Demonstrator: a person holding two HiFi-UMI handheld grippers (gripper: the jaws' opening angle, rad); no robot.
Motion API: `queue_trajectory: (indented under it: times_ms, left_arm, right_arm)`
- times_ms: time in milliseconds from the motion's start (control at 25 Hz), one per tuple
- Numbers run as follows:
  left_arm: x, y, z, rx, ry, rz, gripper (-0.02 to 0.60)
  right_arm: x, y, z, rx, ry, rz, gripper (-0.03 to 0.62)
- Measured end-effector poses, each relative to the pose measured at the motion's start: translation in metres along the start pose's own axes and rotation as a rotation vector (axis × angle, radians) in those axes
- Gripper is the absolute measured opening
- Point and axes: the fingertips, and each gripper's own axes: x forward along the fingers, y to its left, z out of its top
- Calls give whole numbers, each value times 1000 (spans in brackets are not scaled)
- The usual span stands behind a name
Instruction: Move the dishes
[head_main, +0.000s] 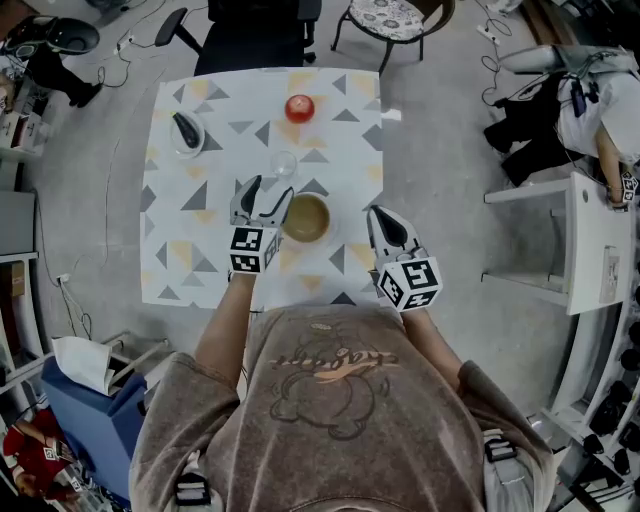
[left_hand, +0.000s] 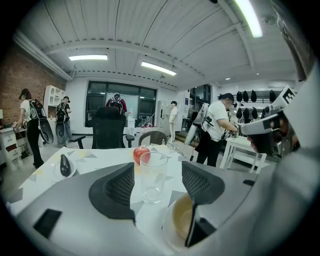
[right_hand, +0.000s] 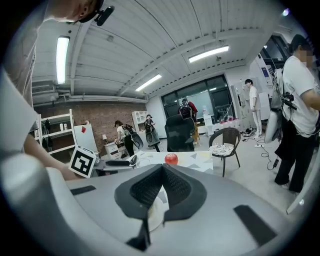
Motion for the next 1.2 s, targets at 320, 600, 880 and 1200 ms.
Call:
queue_trajectory:
  times_ms: [320,600,880,1200]
  left_arm:
    - [-8,-12,-37,-37,80,-9,288]
    - [-8,-22,-71,-63,161,-19,287]
    - [-8,-28,-91,-95,219,-37,222]
    - [-6,-28,-106,-120,291,-45,150]
  right_arm:
    - [-3,-1,4,-2,-15,4,0]
    - [-7,-6,3,-4,-12,-5,0]
    - [-7,-10,-1,-1,1,-14,0]
    - [-7,-12,-3,-3,6,-18,0]
